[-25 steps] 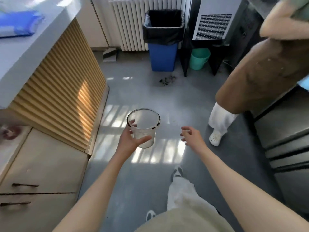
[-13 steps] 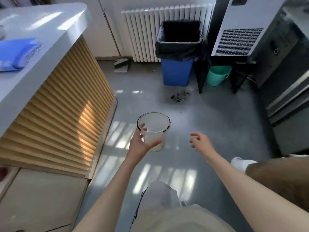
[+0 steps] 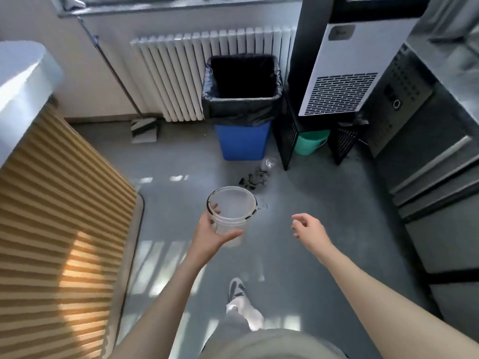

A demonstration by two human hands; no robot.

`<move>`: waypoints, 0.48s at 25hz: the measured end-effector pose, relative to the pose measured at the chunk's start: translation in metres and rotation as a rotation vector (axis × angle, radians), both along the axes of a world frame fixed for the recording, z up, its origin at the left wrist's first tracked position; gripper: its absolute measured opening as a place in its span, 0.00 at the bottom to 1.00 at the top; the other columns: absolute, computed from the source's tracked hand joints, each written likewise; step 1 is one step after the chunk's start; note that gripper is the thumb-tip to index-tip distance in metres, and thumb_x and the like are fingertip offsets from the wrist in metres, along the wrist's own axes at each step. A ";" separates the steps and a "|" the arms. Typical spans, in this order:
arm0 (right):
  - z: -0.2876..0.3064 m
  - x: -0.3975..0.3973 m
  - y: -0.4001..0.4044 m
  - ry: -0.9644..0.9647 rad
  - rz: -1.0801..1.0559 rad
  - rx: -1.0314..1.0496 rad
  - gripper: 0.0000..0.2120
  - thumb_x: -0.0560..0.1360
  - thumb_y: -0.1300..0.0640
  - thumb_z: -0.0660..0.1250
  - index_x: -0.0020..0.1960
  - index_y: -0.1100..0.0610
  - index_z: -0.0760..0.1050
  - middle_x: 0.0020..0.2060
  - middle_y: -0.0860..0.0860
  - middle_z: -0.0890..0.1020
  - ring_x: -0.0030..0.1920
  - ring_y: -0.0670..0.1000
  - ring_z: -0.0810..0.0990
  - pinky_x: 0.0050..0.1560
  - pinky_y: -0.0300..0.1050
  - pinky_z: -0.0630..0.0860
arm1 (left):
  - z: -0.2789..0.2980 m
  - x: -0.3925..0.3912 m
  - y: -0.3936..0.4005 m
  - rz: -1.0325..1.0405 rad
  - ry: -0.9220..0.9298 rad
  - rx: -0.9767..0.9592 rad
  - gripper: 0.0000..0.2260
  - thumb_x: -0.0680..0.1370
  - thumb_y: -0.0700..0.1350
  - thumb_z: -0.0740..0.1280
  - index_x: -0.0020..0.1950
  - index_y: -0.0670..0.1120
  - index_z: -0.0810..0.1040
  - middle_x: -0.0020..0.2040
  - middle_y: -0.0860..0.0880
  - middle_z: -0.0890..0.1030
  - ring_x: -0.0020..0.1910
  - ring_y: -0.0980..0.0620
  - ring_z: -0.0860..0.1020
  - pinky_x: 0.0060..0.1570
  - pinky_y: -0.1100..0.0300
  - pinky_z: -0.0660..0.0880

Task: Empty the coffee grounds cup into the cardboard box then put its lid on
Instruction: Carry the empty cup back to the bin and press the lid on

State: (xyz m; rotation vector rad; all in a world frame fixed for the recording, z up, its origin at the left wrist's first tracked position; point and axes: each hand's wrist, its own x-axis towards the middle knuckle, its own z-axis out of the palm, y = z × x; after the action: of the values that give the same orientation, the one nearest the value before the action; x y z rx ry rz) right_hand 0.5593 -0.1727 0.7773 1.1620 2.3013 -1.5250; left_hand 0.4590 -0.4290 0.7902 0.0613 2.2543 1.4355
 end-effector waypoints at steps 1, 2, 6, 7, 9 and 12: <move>0.001 -0.022 0.010 0.006 -0.025 0.006 0.14 0.80 0.58 0.60 0.64 0.57 0.77 0.54 0.55 0.83 0.46 0.56 0.83 0.51 0.47 0.77 | 0.000 -0.027 0.010 -0.012 0.006 0.005 0.45 0.64 0.46 0.86 0.77 0.50 0.68 0.71 0.51 0.75 0.71 0.48 0.76 0.72 0.51 0.72; 0.002 -0.042 0.020 0.004 -0.041 0.013 0.14 0.80 0.57 0.60 0.63 0.57 0.77 0.54 0.54 0.83 0.47 0.56 0.84 0.53 0.48 0.77 | 0.000 -0.052 0.020 -0.027 0.011 0.007 0.45 0.65 0.46 0.86 0.77 0.49 0.68 0.71 0.50 0.75 0.71 0.48 0.75 0.73 0.50 0.72; -0.002 -0.103 0.056 -0.022 -0.081 0.002 0.15 0.80 0.58 0.60 0.63 0.56 0.78 0.52 0.54 0.83 0.47 0.55 0.84 0.57 0.50 0.78 | 0.000 -0.130 0.062 -0.104 0.047 -0.032 0.43 0.66 0.48 0.85 0.76 0.54 0.68 0.68 0.54 0.76 0.70 0.52 0.75 0.71 0.50 0.73; -0.004 -0.115 0.065 -0.028 -0.080 0.002 0.15 0.80 0.58 0.60 0.63 0.57 0.78 0.53 0.54 0.83 0.46 0.55 0.83 0.58 0.51 0.78 | -0.001 -0.143 0.073 -0.103 0.050 -0.030 0.42 0.66 0.48 0.85 0.75 0.56 0.68 0.67 0.56 0.76 0.70 0.53 0.76 0.71 0.50 0.73; -0.014 -0.148 0.091 -0.032 -0.059 0.008 0.15 0.80 0.57 0.60 0.64 0.58 0.77 0.52 0.55 0.84 0.47 0.56 0.84 0.59 0.53 0.78 | -0.009 -0.176 0.100 -0.093 0.066 -0.029 0.42 0.66 0.49 0.85 0.73 0.58 0.67 0.68 0.58 0.75 0.69 0.56 0.75 0.71 0.53 0.72; -0.027 -0.190 0.126 -0.038 0.011 -0.006 0.16 0.80 0.56 0.60 0.66 0.58 0.76 0.55 0.55 0.83 0.55 0.57 0.82 0.62 0.54 0.76 | -0.018 -0.208 0.134 -0.129 0.094 -0.114 0.46 0.65 0.55 0.85 0.78 0.58 0.65 0.70 0.61 0.74 0.67 0.61 0.73 0.65 0.62 0.69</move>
State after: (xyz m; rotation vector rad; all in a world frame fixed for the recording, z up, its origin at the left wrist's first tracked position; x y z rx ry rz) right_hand 0.3692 -0.0465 0.7500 1.1640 2.2738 -1.4917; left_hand 0.2510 -0.2946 0.7718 0.2380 2.3565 1.2593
